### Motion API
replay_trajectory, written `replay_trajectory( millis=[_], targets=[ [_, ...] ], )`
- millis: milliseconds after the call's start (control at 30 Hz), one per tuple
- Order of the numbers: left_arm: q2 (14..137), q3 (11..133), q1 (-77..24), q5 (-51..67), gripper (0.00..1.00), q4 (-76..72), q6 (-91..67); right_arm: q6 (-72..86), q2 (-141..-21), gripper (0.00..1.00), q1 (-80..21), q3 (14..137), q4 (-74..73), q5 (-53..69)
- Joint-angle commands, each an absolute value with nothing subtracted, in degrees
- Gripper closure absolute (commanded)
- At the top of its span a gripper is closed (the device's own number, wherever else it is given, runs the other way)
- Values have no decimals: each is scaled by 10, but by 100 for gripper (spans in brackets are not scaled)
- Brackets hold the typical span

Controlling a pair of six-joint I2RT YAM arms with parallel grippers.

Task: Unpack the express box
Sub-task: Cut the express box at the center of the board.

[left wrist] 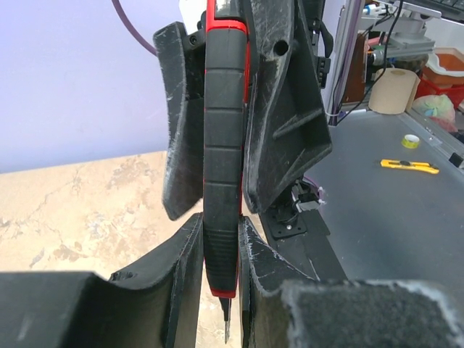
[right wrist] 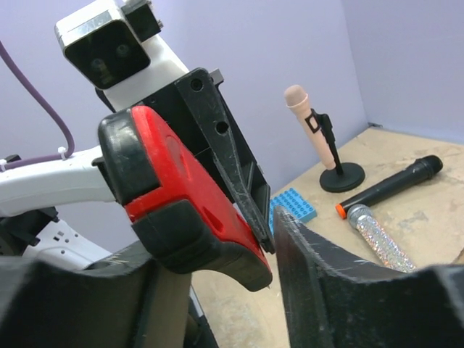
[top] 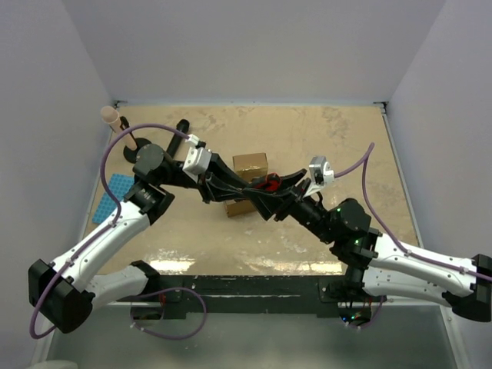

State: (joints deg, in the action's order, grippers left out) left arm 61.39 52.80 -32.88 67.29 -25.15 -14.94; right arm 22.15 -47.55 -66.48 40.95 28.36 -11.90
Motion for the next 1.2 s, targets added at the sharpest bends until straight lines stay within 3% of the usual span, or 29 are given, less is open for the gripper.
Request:
replay_trajectory(
  millis=[0,167,333,367,433,467,500,533,767,1000,1167],
  targets=[
    [613,531,-327,690,100,-302,-166,208,-484,59,-664,417,320,-122],
    [611,527,-328,690,100,-288,-155,207,-477,76,-665,408,322,-127],
    [603,521,-328,664,100,-236,-118,199,-455,100,-665,396,310,-150],
    [601,520,-328,658,80,-227,-106,198,-448,100,-666,395,308,-156],
    [599,526,-328,632,57,-180,-83,191,-444,100,-665,396,295,-177],
    [599,527,-328,620,38,-160,-55,196,-441,100,-665,398,286,-191],
    [599,531,-328,594,29,-145,-45,199,-439,100,-665,403,266,-203],
    [598,531,-328,582,0,-123,-38,200,-437,100,-665,406,256,-229],
    [600,541,-326,482,0,-79,-25,203,-417,100,-665,410,198,-372],
    [590,444,-328,258,0,-126,-14,250,-431,100,-667,375,147,-533],
    [604,386,-401,143,0,-146,91,253,-459,100,-683,334,195,-607]
  ],
)
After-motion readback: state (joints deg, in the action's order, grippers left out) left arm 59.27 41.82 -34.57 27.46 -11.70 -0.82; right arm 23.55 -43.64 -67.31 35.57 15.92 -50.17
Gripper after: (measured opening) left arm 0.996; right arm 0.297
